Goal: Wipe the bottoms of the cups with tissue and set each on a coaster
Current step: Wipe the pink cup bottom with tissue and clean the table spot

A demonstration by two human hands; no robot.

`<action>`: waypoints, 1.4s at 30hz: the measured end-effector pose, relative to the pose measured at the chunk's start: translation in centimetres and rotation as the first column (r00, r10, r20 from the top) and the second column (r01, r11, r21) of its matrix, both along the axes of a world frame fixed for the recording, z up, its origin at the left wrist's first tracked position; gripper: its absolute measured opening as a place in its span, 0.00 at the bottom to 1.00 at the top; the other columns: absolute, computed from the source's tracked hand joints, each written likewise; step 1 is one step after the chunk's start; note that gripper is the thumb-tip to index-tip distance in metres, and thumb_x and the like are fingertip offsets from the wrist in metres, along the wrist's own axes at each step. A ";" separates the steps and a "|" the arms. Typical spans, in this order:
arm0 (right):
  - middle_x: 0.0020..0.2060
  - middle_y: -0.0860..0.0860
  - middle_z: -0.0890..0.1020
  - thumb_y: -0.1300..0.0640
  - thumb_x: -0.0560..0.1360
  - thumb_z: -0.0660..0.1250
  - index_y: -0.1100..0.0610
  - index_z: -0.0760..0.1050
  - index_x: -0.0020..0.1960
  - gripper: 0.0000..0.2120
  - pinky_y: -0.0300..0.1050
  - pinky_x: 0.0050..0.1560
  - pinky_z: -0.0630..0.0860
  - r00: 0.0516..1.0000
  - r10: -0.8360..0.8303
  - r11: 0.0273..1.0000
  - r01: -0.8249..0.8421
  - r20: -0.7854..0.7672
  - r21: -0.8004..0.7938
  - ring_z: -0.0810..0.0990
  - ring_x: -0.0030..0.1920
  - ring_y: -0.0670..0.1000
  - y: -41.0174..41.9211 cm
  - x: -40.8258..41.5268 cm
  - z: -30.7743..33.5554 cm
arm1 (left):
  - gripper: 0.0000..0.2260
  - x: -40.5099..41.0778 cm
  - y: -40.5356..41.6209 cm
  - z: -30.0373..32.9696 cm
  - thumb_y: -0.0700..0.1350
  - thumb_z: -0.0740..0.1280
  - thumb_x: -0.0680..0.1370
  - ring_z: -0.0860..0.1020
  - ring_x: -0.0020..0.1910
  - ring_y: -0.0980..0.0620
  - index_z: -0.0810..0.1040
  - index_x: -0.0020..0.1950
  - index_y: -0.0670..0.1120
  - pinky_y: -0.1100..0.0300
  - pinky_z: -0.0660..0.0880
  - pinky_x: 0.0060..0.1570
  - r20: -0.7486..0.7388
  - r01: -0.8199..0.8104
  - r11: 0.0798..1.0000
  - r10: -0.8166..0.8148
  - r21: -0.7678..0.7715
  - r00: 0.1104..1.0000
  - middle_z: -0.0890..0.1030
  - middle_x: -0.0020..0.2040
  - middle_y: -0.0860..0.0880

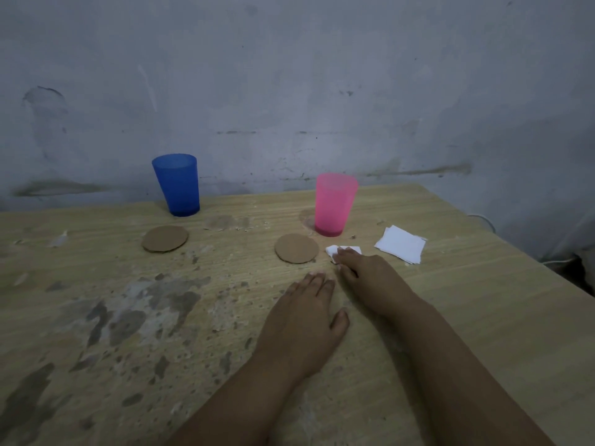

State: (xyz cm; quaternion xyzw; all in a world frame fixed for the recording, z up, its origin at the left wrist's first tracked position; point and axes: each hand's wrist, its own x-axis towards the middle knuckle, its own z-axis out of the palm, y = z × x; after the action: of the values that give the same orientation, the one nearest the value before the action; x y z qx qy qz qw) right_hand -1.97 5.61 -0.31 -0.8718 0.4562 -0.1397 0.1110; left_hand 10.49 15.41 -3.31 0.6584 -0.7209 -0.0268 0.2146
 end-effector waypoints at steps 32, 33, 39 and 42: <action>0.50 0.57 0.83 0.63 0.72 0.63 0.56 0.82 0.52 0.13 0.41 0.50 0.67 0.997 -0.071 0.988 0.075 0.034 -0.138 0.78 0.52 0.54 -0.5 1.3 0.6 | 0.27 0.0 0.0 0.1 0.57 0.52 0.80 0.51 0.76 0.55 0.56 0.76 0.47 0.60 0.44 0.73 -0.010 0.003 1.000 -0.003 0.026 1.000 0.55 0.78 0.49; 0.51 0.57 0.83 0.65 0.72 0.63 0.56 0.82 0.52 0.13 0.42 0.51 0.68 0.995 -0.092 0.986 0.096 0.042 -0.134 0.78 0.52 0.55 -0.6 1.1 0.6 | 0.27 0.0 0.0 0.1 0.57 0.52 0.80 0.51 0.76 0.55 0.56 0.76 0.47 0.60 0.44 0.73 -0.010 0.006 1.000 -0.006 0.029 1.000 0.55 0.78 0.49; 0.49 0.57 0.83 0.68 0.70 0.62 0.58 0.82 0.49 0.14 0.41 0.50 0.72 0.982 -0.169 0.981 0.176 0.080 -0.077 0.80 0.51 0.54 -1.0 0.2 0.5 | 0.27 0.0 0.0 0.2 0.56 0.52 0.80 0.52 0.76 0.54 0.57 0.76 0.47 0.60 0.44 0.73 -0.020 0.008 1.000 -0.008 0.013 1.000 0.56 0.77 0.49; 0.44 0.53 0.85 0.69 0.71 0.63 0.60 0.84 0.45 0.12 0.25 0.39 0.67 0.907 -0.261 0.959 0.282 0.331 -0.014 0.78 0.42 0.47 -0.7 -0.7 0.5 | 0.25 0.1 0.0 0.6 0.54 0.54 0.79 0.57 0.75 0.53 0.61 0.74 0.46 0.60 0.50 0.72 -0.045 0.003 1.000 -0.003 -0.014 0.999 0.61 0.76 0.48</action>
State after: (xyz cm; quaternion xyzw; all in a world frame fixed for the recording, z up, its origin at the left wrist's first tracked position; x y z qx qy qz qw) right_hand -2.63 4.94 0.18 -0.7677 0.5438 -0.3096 0.1377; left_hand 10.55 15.41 -2.75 0.6550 -0.7171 -0.0368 0.2354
